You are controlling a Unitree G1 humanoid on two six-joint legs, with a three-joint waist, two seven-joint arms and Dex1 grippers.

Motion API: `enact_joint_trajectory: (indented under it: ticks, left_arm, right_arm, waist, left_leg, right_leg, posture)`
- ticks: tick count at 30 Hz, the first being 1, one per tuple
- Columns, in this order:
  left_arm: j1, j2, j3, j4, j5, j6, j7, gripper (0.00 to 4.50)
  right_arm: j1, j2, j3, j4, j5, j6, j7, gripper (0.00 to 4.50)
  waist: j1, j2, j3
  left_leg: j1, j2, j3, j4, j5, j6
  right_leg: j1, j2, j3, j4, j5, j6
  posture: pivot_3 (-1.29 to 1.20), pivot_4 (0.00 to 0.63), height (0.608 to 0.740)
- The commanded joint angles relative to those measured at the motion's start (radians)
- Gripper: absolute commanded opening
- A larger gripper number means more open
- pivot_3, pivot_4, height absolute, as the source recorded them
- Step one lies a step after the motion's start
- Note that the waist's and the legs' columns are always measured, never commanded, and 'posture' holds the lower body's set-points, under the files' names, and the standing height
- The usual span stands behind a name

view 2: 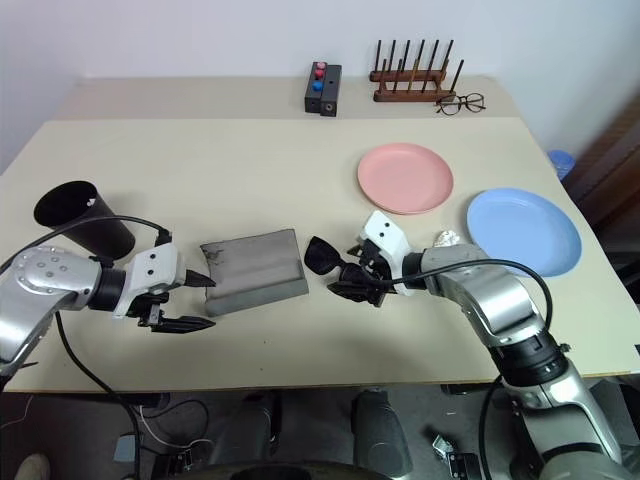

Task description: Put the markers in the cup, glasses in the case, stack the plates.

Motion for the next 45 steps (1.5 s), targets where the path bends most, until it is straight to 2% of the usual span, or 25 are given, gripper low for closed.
enact_joint_trajectory:
  ticks: [1,11,17,20,23,33,45]
  left_arm:
    - [0.027,0.013,0.048,-0.056,-0.023,0.007,0.012,3.52]
    - [0.040,0.005,0.048,-0.083,-0.034,0.036,0.040,3.52]
    - [0.060,0.003,0.062,-0.110,-0.042,0.052,0.067,3.52]
    - [0.094,0.004,0.088,-0.136,-0.057,0.070,0.087,3.52]
    - [0.127,0.001,0.115,-0.161,-0.077,0.090,0.104,3.52]
    - [0.099,-0.010,0.109,-0.182,-0.119,0.135,0.143,3.52]
    - [0.039,-0.031,0.072,-0.170,-0.140,0.161,0.152,3.52]
  right_arm:
    - [-0.055,0.007,0.001,0.051,-0.013,-0.002,0.022,4.50]
    - [-0.223,-0.017,0.079,0.231,-0.028,-0.006,0.243,4.50]
    - [-0.265,-0.021,0.117,0.308,-0.137,-0.087,0.239,4.50]
    - [-0.237,-0.030,0.101,0.244,-0.171,-0.105,0.202,4.50]
    - [-0.213,-0.022,0.065,0.126,-0.163,-0.030,0.140,4.50]
    - [-0.102,-0.075,0.113,-0.190,-0.324,0.088,-0.078,4.50]
    - [-0.066,0.029,0.155,-0.330,-0.351,0.278,-0.246,4.50]
  waist:
    - [0.000,0.000,0.000]
    - [-0.007,0.002,0.001]
    - [-0.006,0.002,0.001]
    - [-0.006,0.003,0.002]
    - [-0.006,0.003,0.002]
    - [-0.004,0.003,0.002]
    - [-0.006,0.003,0.002]
  left_leg:
    - [0.000,0.000,0.000,0.000,0.000,0.000]
    - [0.000,0.000,0.000,-0.001,0.000,0.000]
    - [0.000,0.000,0.000,-0.001,0.000,0.000]
    - [0.000,0.000,0.000,-0.001,0.000,0.000]
    - [0.000,0.000,0.000,-0.002,0.000,0.000]
    - [0.000,0.000,0.000,-0.001,0.000,0.000]
    - [0.000,0.000,0.000,-0.001,0.000,0.000]
  right_leg:
    - [0.000,0.000,0.000,0.000,0.000,0.000]
    - [-0.001,0.000,0.000,0.000,0.000,0.000]
    - [-0.001,0.000,0.000,0.000,0.000,0.000]
    - [-0.002,0.000,0.000,0.000,0.000,0.001]
    - [-0.002,0.000,0.000,0.001,0.000,0.001]
    - [-0.002,0.000,0.000,0.001,0.000,0.000]
    - [-0.002,0.000,0.000,0.001,0.000,0.000]
  posture:
    - [0.00,0.150,0.740]
    - [0.00,0.150,0.740]
    - [0.00,0.150,0.740]
    - [0.00,0.150,0.740]
    - [0.00,0.150,0.740]
    - [0.00,0.150,0.740]
    - [0.00,0.150,0.740]
